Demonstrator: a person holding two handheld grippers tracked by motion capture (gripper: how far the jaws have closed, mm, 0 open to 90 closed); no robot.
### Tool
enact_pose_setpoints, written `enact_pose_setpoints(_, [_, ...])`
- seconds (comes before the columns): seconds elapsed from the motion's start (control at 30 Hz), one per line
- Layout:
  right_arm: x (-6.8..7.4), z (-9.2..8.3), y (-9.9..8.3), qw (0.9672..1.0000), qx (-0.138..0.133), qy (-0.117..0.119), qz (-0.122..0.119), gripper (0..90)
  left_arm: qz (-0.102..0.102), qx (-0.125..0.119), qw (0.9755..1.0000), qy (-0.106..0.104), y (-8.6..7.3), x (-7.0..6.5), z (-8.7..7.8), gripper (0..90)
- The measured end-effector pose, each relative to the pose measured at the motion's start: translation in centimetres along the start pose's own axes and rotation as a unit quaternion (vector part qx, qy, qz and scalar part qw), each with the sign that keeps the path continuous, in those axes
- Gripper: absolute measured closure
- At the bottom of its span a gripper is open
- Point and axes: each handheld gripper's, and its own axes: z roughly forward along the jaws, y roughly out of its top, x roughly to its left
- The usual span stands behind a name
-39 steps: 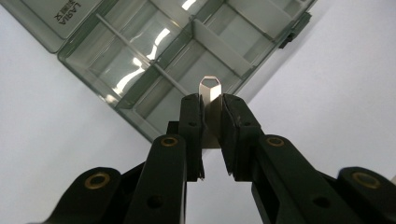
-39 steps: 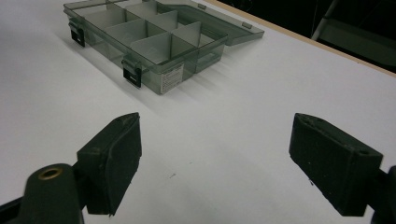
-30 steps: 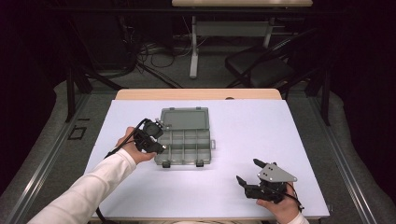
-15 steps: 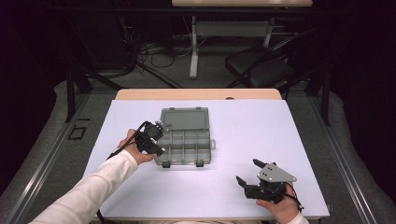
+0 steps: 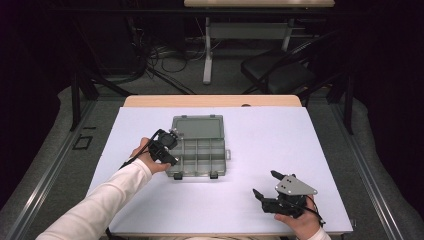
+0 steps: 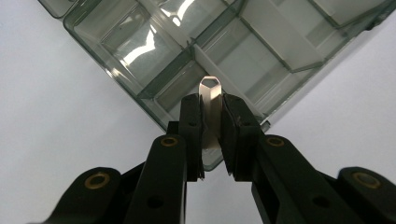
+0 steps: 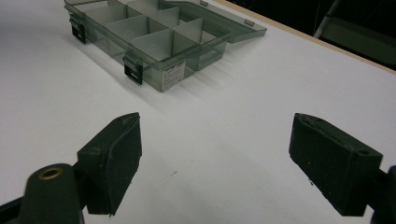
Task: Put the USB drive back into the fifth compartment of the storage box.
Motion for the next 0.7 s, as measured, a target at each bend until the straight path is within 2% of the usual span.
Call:
enact_pose_setpoints(0.3, [-0.02,0.00,-0.02,1.0000,0.001,0.000,0.000,16.9,-0.008,0.008,0.9999,0.002,-0.01,0.45,0.71,79.1])
enact_pose_setpoints(0.7, [0.04,0.06,-0.02,1.0000,0.004,0.001,-0.002,16.9,-0.012,0.006,0.9999,0.004,-0.06,0.62,0.87,78.9])
